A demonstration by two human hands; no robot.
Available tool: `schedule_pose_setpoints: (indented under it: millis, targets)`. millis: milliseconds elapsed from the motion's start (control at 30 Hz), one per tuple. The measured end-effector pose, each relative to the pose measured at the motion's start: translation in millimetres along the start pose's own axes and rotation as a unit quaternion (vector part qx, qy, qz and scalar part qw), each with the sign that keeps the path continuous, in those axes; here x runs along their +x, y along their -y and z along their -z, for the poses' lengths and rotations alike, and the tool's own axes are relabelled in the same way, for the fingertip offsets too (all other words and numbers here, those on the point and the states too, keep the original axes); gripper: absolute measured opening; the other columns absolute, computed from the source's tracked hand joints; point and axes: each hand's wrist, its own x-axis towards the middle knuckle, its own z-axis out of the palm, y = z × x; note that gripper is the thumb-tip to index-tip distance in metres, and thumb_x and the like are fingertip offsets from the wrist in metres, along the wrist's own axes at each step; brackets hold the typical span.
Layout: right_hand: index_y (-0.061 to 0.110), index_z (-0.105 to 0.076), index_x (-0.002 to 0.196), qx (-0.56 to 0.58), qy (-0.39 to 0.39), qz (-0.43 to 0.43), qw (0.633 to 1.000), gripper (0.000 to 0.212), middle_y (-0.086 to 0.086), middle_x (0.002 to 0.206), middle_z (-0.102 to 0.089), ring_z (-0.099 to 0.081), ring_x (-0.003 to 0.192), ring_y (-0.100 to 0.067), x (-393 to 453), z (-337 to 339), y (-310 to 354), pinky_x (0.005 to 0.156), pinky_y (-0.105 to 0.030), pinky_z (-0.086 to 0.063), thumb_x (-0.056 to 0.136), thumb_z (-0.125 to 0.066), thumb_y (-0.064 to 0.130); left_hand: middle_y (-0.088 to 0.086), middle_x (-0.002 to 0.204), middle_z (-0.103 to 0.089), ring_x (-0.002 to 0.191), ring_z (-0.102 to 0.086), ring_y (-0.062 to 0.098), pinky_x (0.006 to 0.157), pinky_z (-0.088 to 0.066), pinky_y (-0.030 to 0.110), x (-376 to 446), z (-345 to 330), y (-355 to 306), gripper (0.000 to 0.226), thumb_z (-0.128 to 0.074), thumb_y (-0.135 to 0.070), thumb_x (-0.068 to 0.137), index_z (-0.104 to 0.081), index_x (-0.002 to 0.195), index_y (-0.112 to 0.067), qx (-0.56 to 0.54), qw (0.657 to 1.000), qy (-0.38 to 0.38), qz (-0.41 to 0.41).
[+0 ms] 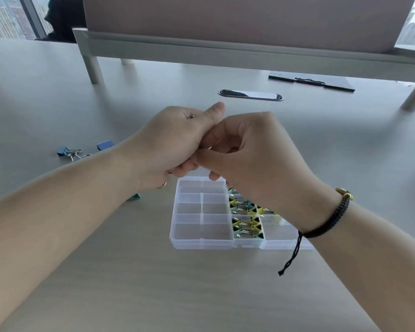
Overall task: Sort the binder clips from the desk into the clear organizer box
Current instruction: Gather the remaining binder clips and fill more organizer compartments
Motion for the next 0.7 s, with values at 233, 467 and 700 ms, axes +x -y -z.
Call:
schedule_pose_setpoints:
  millis: [233,467,700]
  targets:
    - [0.018,-0.077,0.075,0.074,0.0,-0.014,0.997,0.009,0.005,0.069,-0.076,-0.069,0.062,-0.017,-11.3,-7.5,-7.1,0.063,-0.039,-0.06,0.082,-0.077,0.023,0.006,0.05,-0.036,0.037,-0.031,0.018,0.041,-0.024,0.017,-1.2,-5.1,15.5,0.047,-0.05,-0.045,0.098,-0.048,0.064,-0.012,-0.067,0.996,-0.023,-0.058]
    - [0.008,-0.079,0.077,0.209,0.021,-0.061,0.976,0.008,-0.01,0.071,-0.075,-0.063,0.063,-0.017,-10.8,-3.1,-9.7,0.063,-0.026,-0.056,0.077,-0.081,0.016,0.036,0.067,-0.039,0.039,-0.035,0.021,0.04,-0.027,0.019,-6.5,-4.2,16.8,0.043,-0.045,-0.038,0.101,-0.052,0.073,-0.006,-0.063,0.99,-0.043,-0.121]
    - [0.005,-0.077,0.075,0.26,0.029,-0.114,0.958,0.008,-0.016,0.07,-0.072,-0.057,0.058,-0.014,-10.2,2.4,-9.5,0.057,-0.023,-0.05,0.07,-0.079,0.011,0.023,0.068,-0.048,0.047,-0.041,0.021,0.043,-0.03,0.02,-6.6,-6.2,21.4,0.044,-0.048,-0.038,0.1,-0.049,0.063,-0.014,-0.083,0.99,-0.049,-0.105]
